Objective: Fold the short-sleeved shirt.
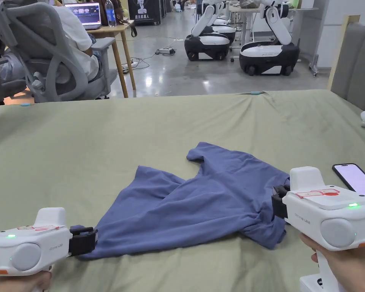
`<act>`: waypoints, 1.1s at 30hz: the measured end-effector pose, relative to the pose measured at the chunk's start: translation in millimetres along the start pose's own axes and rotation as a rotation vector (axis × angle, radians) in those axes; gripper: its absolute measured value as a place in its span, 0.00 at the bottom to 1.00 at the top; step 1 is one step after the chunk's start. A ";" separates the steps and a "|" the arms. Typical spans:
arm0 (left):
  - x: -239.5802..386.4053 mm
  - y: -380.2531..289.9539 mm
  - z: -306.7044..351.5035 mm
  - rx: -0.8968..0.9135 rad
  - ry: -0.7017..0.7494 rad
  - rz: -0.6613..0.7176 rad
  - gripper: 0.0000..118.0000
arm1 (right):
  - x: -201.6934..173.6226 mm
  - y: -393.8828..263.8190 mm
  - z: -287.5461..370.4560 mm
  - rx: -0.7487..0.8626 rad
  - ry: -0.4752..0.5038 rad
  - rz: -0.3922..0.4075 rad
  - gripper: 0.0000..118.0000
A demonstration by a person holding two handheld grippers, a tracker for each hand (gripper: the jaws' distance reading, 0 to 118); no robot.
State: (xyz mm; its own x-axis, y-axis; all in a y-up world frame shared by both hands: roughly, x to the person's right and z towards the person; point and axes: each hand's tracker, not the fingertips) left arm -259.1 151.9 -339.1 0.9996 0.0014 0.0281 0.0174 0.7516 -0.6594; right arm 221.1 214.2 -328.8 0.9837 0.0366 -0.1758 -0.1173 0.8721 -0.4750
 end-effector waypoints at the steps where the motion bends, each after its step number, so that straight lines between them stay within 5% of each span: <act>1: -0.2 0.0 -4.2 -0.016 0.020 -0.010 0.31 | 0.3 -0.8 0.1 -0.005 -0.002 0.001 0.00; 2: -1.7 -2.0 -8.0 -0.025 0.029 -0.014 0.17 | 0.9 -1.7 -0.2 -0.009 -0.002 0.003 0.00; 4: -4.7 -3.2 -10.3 -0.036 -0.056 0.012 0.03 | 3.7 -3.3 -3.1 -0.021 -0.002 0.005 0.00; 13: -10.1 23.2 10.5 0.062 -0.071 0.039 0.03 | 15.2 36.1 -44.6 -0.037 -0.006 0.047 0.00; 18: 0.7 43.3 7.6 0.077 -0.076 0.038 0.03 | 20.4 107.4 -136.1 -0.132 0.132 0.141 0.01; 19: 1.4 45.9 3.8 0.078 -0.075 0.045 0.03 | 20.2 121.3 -158.0 -0.161 0.160 0.148 0.09; 21: 1.7 47.6 -2.0 0.076 -0.068 0.065 0.03 | 23.8 137.9 -207.4 -0.233 0.187 0.145 0.77; 22: 0.5 48.4 -7.8 0.076 -0.064 0.074 0.03 | 25.3 143.1 -236.3 -0.273 0.181 0.150 0.98; 23: 0.6 47.5 -9.6 0.071 -0.060 0.085 0.03 | 28.2 147.6 -261.0 -0.323 0.191 0.178 1.00; 26: -2.5 43.3 -14.4 0.063 -0.070 0.108 0.03 | 34.6 149.6 -310.0 -0.395 0.169 0.279 0.75; 29: -8.8 42.5 -17.9 0.053 -0.072 0.115 0.03 | 43.4 139.8 -343.1 -0.523 0.062 0.353 0.71; 31: -10.3 43.2 -19.9 0.053 -0.072 0.111 0.03 | 49.8 126.6 -357.1 -0.622 0.039 0.357 0.69; 33: -10.9 44.2 -20.5 0.058 -0.070 0.109 0.03 | 57.7 123.0 -351.5 -0.590 0.116 0.205 0.50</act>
State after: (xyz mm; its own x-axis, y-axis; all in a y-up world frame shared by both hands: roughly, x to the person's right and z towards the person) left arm -268.7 171.6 -383.9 0.9914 0.1301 0.0120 -0.0950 0.7810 -0.6172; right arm 215.7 152.1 -700.5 0.9162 0.0919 -0.3901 -0.3893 0.4359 -0.8115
